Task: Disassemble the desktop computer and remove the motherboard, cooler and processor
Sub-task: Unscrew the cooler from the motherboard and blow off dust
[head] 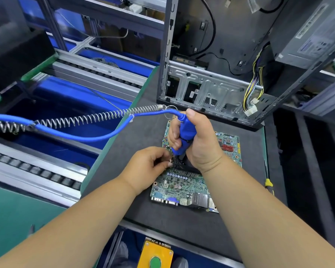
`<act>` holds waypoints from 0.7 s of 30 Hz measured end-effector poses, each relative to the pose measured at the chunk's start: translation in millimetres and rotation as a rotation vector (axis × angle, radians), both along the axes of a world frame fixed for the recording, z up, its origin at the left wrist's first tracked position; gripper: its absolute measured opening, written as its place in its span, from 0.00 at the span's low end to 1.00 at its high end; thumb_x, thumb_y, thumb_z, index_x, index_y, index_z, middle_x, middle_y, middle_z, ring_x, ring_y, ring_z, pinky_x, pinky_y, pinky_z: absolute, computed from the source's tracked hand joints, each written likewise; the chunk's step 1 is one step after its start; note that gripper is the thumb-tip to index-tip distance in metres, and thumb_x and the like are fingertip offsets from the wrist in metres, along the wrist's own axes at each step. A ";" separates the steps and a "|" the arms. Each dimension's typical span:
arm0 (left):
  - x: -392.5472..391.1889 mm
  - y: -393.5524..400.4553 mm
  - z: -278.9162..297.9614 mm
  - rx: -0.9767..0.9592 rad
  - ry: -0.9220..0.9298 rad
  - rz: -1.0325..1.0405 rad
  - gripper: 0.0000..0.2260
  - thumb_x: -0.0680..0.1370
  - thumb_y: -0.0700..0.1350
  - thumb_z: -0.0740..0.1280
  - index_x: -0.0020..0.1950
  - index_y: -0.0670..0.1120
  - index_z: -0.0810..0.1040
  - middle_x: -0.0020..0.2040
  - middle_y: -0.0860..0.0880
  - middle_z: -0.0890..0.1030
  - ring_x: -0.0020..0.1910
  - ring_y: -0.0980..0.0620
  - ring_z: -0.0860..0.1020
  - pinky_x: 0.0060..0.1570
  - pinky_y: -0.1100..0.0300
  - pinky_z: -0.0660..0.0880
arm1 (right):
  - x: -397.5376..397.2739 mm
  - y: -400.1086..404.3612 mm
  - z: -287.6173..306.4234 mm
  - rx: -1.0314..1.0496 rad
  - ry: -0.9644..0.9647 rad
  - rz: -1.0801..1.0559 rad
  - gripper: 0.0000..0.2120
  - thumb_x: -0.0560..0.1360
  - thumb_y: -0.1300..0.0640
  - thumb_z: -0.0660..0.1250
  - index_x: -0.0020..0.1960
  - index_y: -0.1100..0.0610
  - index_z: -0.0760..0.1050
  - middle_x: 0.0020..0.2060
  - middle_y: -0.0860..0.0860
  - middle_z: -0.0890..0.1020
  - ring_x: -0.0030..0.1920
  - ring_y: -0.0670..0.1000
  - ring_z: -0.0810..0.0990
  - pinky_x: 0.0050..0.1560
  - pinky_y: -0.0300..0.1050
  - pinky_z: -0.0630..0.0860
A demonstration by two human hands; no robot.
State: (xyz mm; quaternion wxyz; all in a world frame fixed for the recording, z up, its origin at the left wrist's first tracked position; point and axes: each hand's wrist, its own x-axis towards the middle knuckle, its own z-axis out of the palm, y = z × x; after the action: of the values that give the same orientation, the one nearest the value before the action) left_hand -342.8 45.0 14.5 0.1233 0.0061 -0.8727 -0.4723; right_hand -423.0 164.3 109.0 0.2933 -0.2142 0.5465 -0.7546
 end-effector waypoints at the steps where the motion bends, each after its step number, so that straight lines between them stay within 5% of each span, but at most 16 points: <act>1: 0.0 -1.4 0.1 0.026 -0.011 -0.015 0.11 0.73 0.42 0.75 0.41 0.56 0.76 0.37 0.60 0.77 0.39 0.65 0.75 0.42 0.75 0.68 | -0.1 -0.9 0.3 0.017 0.007 0.007 0.21 0.69 0.40 0.61 0.28 0.56 0.72 0.21 0.53 0.68 0.22 0.51 0.65 0.28 0.44 0.62; 5: 2.2 -3.0 4.0 0.069 0.017 -0.085 0.17 0.70 0.53 0.73 0.54 0.61 0.70 0.51 0.58 0.73 0.53 0.60 0.73 0.54 0.69 0.68 | 1.1 -3.2 2.3 0.084 0.044 0.032 0.22 0.69 0.39 0.62 0.29 0.57 0.72 0.22 0.54 0.69 0.23 0.52 0.66 0.30 0.46 0.60; 9: -7.9 -3.0 10.1 -0.167 0.086 -0.030 0.33 0.62 0.65 0.75 0.61 0.64 0.63 0.60 0.61 0.62 0.63 0.57 0.61 0.66 0.57 0.62 | 1.4 -3.6 3.9 0.093 0.038 0.031 0.22 0.69 0.39 0.62 0.29 0.58 0.72 0.22 0.55 0.69 0.24 0.52 0.65 0.31 0.50 0.59; 12: -24.9 -2.0 14.5 -0.173 0.096 -0.121 0.28 0.63 0.64 0.77 0.56 0.56 0.71 0.58 0.64 0.67 0.62 0.56 0.67 0.63 0.46 0.69 | 1.5 -3.5 5.5 0.086 0.031 0.038 0.22 0.69 0.40 0.62 0.29 0.58 0.72 0.22 0.54 0.69 0.24 0.52 0.66 0.31 0.48 0.61; 16: -29.3 4.9 8.8 0.090 -0.026 -0.193 0.23 0.66 0.60 0.75 0.54 0.48 0.77 0.53 0.52 0.79 0.58 0.53 0.77 0.58 0.50 0.75 | 5.6 -7.5 8.6 0.163 0.069 0.047 0.22 0.67 0.39 0.62 0.27 0.56 0.71 0.21 0.56 0.67 0.23 0.52 0.63 0.30 0.54 0.54; 21: -24.0 8.6 8.4 0.260 -0.137 -0.172 0.17 0.64 0.60 0.74 0.50 0.60 0.77 0.53 0.51 0.82 0.56 0.58 0.79 0.57 0.60 0.74 | 10.8 -12.3 11.9 0.163 0.104 0.035 0.21 0.68 0.41 0.62 0.27 0.57 0.71 0.21 0.55 0.66 0.23 0.51 0.62 0.29 0.55 0.54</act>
State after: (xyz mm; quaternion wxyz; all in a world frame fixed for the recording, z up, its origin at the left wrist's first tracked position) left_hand -366.8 53.5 22.9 0.0207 -0.0204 -0.8080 -0.5885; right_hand -412.2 152.0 120.9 0.2939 -0.2380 0.6167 -0.6904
